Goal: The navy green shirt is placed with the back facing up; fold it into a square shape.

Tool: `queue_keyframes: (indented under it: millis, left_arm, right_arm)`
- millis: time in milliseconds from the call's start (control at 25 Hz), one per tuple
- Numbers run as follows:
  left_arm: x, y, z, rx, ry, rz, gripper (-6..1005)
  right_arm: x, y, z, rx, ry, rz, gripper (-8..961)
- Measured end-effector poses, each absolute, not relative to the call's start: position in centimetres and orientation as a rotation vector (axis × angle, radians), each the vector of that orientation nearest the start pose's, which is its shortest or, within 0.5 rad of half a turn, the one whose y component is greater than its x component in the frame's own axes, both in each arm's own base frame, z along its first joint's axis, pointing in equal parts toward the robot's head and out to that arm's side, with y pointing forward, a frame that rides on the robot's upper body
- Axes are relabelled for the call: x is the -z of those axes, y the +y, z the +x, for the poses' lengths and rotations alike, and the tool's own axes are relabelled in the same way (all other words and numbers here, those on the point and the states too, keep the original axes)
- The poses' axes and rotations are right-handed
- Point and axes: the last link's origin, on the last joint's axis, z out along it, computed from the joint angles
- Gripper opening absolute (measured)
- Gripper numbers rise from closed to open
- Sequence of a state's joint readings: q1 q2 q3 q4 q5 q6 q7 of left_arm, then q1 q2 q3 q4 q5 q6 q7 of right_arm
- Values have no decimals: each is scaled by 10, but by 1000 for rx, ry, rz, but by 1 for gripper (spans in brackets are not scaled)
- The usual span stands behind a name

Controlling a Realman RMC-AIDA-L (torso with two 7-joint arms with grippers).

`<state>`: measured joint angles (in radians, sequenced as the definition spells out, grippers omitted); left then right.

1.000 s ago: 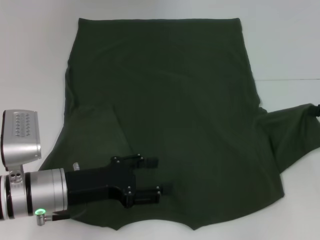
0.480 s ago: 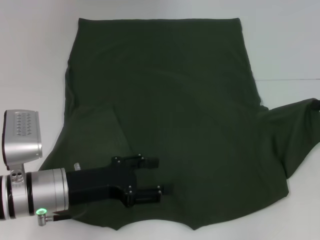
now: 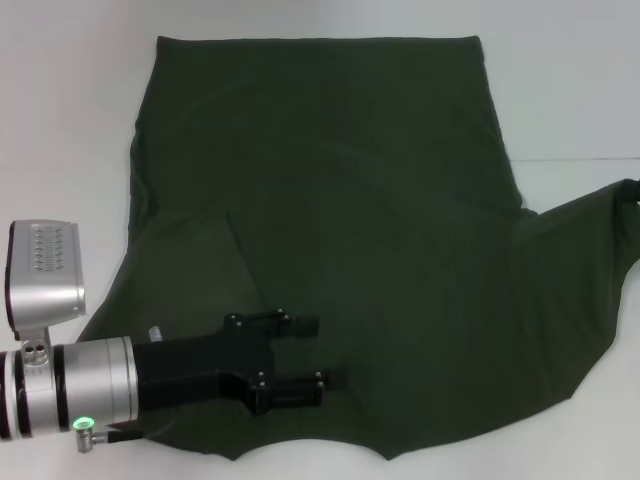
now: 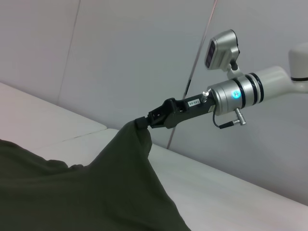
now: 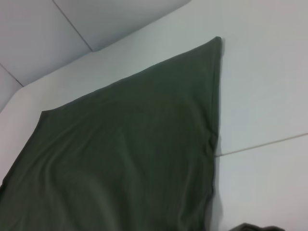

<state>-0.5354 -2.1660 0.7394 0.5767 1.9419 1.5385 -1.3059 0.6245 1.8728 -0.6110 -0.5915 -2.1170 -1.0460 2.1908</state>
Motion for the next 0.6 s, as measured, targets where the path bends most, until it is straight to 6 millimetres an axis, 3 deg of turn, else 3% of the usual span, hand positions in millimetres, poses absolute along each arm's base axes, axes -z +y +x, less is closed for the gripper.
queue_keyframes:
  millis: [440,600]
  left_arm:
    - [50,314,-237,858,-633,-2770,797]
    - [49,315,-236,866,-632,-2764,797]
  right_arm:
    - [-100,415,322,-551,1472,-1927,18]
    - [-83,419,302,-581,1516,-1995,18]
